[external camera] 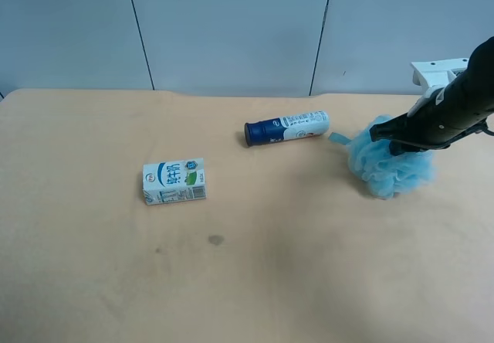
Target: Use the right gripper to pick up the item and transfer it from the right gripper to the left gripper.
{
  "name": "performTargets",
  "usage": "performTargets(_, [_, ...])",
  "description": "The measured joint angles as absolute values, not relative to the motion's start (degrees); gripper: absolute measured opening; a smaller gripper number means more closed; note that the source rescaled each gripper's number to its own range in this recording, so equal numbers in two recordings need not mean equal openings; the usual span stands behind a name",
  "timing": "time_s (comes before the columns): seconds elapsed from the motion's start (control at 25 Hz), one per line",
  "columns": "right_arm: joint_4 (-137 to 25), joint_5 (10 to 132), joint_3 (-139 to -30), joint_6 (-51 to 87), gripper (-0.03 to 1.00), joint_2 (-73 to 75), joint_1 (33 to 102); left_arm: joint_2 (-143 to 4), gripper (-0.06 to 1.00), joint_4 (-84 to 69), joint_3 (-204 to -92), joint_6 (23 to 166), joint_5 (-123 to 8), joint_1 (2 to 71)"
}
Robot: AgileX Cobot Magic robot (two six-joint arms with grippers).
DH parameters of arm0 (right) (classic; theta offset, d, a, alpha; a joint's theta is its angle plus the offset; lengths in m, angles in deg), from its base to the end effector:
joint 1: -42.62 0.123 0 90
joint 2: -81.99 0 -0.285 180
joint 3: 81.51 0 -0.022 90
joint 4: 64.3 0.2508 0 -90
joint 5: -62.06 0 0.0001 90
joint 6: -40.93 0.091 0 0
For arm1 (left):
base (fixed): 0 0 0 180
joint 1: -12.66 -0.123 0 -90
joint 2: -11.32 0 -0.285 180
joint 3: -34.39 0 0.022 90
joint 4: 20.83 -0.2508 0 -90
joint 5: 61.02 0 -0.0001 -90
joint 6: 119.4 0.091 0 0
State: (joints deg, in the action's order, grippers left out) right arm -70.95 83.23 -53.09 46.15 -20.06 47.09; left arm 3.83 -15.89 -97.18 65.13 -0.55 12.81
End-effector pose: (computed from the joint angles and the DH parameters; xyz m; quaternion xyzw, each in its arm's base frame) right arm 0.3072 0.0202 0.1757 -0.0410 0.9682 -0.0128 0.2465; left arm -0.0059 -0.0068 0.2786 0.0364 0.8483 -0.0229 0.5278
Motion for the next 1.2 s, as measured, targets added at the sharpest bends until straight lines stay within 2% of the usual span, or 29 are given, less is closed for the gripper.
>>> performTargets(0.12, [-70.95, 83.34, -53.09, 46.15, 0.05, -20.06, 47.09, 3.83, 1.0, -15.89, -97.18, 65.13, -0.55, 12.81])
performTargets(0.2, [-70.95, 83.53, -53.09, 46.26, 0.02, -20.06, 47.09, 3.83, 1.0, -15.89, -97.18, 65.13, -0.55, 12.81])
performTargets(0.88, [-66.7, 84.2, -53.09, 47.37, 0.01, -20.01, 47.09, 3.83, 1.0, -15.89, -97.18, 65.13, -0.55, 12.81])
performTargets(1.2, [-56.8, 84.42, -53.09, 39.2, 0.01, -15.25, 47.09, 3.83, 1.0, -15.89, -97.18, 65.13, -0.55, 12.81])
